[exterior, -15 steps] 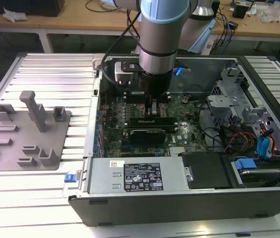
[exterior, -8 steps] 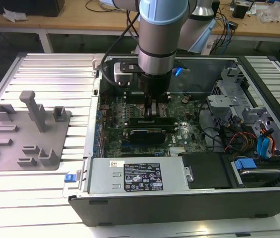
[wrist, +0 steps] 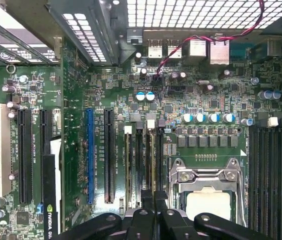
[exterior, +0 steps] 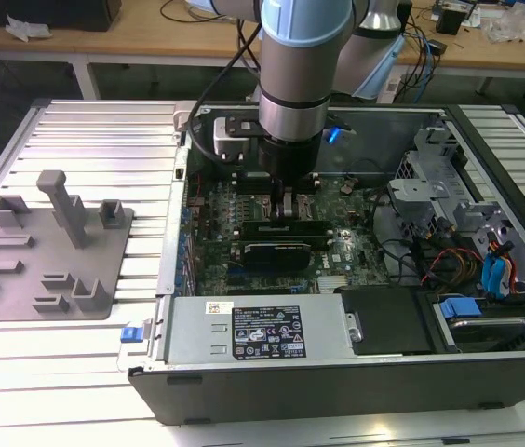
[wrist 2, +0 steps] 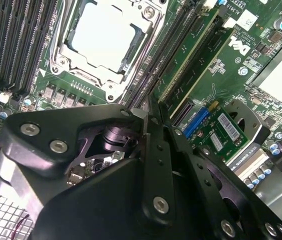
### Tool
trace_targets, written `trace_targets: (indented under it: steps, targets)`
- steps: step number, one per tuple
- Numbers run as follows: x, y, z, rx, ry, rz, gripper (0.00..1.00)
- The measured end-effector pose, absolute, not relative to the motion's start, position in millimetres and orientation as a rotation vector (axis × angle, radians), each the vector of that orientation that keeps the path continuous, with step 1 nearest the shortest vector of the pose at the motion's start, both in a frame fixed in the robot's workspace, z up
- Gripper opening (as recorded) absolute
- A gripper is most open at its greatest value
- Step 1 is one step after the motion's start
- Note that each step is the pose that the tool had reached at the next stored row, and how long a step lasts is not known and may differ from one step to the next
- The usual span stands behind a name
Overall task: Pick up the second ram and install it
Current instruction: 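Insert the second ram into the second slot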
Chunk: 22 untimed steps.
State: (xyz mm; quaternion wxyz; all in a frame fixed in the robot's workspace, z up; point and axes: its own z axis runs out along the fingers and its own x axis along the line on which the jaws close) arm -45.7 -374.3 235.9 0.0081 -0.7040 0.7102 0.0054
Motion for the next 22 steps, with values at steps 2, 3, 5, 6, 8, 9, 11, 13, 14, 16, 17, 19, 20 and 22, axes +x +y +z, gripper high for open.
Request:
trace_targets:
  steps: [2, 3, 5, 6, 8, 9, 11, 13, 14, 16, 17, 19, 20, 22]
  targets:
    - [-45.7, -374.3, 235.9, -2.197, 2.223, 0.017, 0.09]
    - [-45.7, -374.3, 236.0, -2.197, 2.222, 0.017, 0.09]
    - [-46.0, -374.3, 236.1, -2.197, 2.223, 0.017, 0.09]
    - [-46.3, -374.3, 236.1, -2.197, 2.223, 0.017, 0.09]
    - [-46.6, -374.4, 235.7, -2.197, 2.222, 0.016, 0.09]
    - [-46.6, -374.3, 235.4, -2.197, 2.222, 0.016, 0.09]
    - [-46.7, -374.3, 235.1, -2.196, 2.222, 0.017, 0.09]
    - [-46.7, -374.2, 234.6, -2.196, 2.222, 0.017, 0.09]
    - [-47.0, -374.2, 233.5, -2.196, 2.222, 0.017, 0.09]
    - [-47.0, -374.2, 233.1, -2.196, 2.221, 0.017, 0.09]
    - [-47.0, -374.2, 233.1, -2.195, 2.221, 0.018, 0.09]
    - [-47.0, -374.2, 233.1, -2.194, 2.220, 0.020, 0.09]
    - [-47.1, -374.2, 233.1, -2.194, 2.220, 0.021, 0.09]
    - [-48.3, -374.2, 233.1, -2.194, 2.219, 0.021, 0.09]
